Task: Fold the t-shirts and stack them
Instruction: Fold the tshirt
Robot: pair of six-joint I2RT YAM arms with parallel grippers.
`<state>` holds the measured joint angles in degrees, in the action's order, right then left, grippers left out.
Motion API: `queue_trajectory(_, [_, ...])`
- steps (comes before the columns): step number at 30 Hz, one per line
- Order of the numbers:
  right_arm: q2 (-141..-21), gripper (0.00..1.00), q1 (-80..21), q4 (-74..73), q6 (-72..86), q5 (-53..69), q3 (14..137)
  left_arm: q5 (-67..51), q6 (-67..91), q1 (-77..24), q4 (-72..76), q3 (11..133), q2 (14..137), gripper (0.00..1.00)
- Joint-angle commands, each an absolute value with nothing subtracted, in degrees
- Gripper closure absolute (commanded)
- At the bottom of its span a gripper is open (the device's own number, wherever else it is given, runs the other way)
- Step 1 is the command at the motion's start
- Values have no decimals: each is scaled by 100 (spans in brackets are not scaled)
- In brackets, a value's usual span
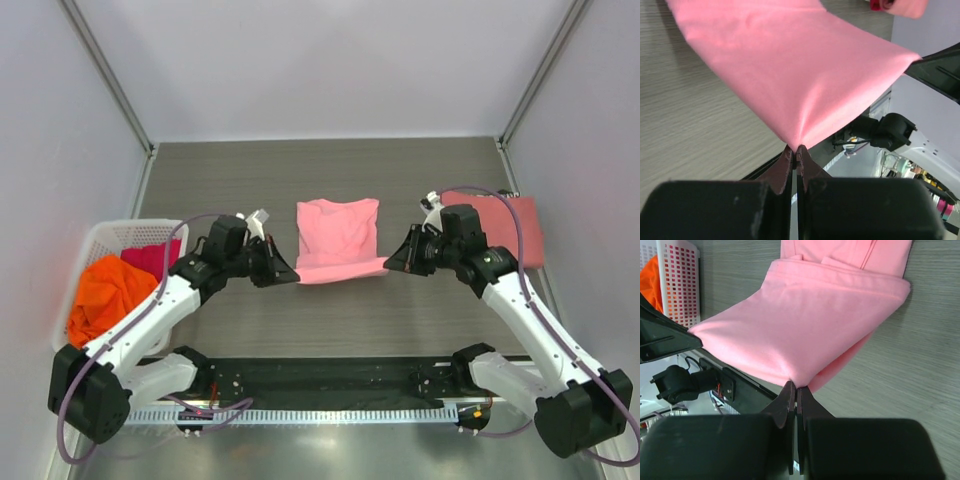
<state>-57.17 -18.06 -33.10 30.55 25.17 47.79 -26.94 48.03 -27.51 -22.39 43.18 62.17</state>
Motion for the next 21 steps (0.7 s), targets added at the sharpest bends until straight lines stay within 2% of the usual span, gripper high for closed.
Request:
queue_trajectory(1, [-5467,99,-1811,-3586,2989,2322,4825,-2575,5080,-2857,-2294,4377,5889,100])
queue_trajectory(5, [-5703,99,-1811,-3604,2936,1820,5123,-2400,5028,-2848,-2426,4797,6124,100])
queue_trajectory(11, [-6722,99,-1802,-3463,2769,1214,6124,-2390,4869,-2576,-2426,5579,6872,100])
queue_trajectory(21, [-8717,99,-1486,-2954,2830,976,7461,-2584,4641,-1908,-2206,7021,9007,100])
